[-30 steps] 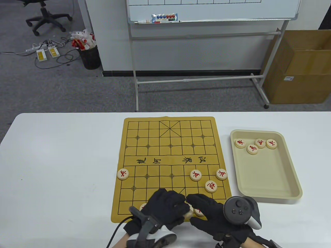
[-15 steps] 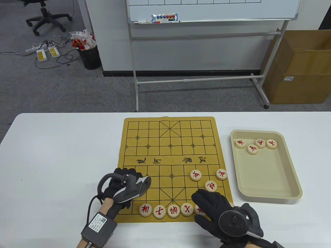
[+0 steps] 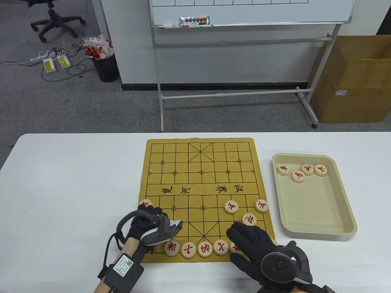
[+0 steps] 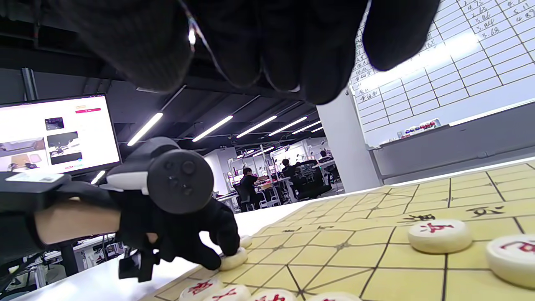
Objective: Set up Chinese chess pieces
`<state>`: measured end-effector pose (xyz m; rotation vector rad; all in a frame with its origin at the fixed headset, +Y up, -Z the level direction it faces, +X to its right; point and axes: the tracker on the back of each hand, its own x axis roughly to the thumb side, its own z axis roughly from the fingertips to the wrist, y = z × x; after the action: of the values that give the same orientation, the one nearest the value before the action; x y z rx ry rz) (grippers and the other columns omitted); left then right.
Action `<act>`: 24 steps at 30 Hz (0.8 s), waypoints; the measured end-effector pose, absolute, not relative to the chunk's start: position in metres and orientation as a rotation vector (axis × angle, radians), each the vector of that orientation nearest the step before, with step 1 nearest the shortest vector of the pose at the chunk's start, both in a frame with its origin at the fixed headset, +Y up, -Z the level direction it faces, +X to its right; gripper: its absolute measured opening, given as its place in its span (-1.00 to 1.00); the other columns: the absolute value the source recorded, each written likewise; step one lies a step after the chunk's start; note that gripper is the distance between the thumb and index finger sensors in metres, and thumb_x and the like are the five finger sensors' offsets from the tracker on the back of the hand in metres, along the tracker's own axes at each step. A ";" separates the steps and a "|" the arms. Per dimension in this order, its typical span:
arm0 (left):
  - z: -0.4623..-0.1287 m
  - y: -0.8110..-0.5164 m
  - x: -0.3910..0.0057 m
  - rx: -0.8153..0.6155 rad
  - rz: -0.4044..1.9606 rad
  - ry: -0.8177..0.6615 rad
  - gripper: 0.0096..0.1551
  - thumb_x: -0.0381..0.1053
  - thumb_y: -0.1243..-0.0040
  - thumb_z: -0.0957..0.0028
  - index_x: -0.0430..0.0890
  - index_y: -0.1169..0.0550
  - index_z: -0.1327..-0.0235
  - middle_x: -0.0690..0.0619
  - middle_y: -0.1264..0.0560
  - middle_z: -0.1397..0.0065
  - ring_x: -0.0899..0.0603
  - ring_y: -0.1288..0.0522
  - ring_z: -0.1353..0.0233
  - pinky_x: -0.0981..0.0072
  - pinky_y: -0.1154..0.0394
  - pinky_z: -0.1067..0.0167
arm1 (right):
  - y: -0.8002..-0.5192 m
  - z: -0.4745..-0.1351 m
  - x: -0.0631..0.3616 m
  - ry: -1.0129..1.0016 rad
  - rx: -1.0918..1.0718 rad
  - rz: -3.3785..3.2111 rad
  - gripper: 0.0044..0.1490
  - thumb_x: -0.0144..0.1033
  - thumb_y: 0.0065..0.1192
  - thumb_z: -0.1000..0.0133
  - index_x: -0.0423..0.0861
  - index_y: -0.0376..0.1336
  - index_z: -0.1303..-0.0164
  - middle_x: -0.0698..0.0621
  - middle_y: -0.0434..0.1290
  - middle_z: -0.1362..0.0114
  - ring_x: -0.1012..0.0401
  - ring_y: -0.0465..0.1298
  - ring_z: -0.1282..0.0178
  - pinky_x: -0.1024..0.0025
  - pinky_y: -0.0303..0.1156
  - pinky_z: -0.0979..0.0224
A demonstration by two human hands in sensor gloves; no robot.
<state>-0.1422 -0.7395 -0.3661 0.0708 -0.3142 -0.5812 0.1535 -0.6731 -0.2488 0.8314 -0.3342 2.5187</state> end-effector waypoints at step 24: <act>-0.285 -0.695 -0.090 0.173 0.226 -0.480 -0.05 0.37 -0.16 0.24 0.11 -0.28 -0.49 0.07 -0.34 -0.61 -0.13 -0.39 -0.59 -0.20 -0.36 -0.49 | -0.698 -0.276 0.159 -0.130 0.659 2.620 0.08 0.12 0.26 -0.04 -0.17 0.03 -0.69 -0.26 0.12 -0.72 -0.20 0.23 -0.66 -0.27 0.12 -0.60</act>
<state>-0.0900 -0.6951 -0.2850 0.1729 -0.4803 0.2262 0.1589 -0.6980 -0.2756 0.6590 -0.1302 2.6202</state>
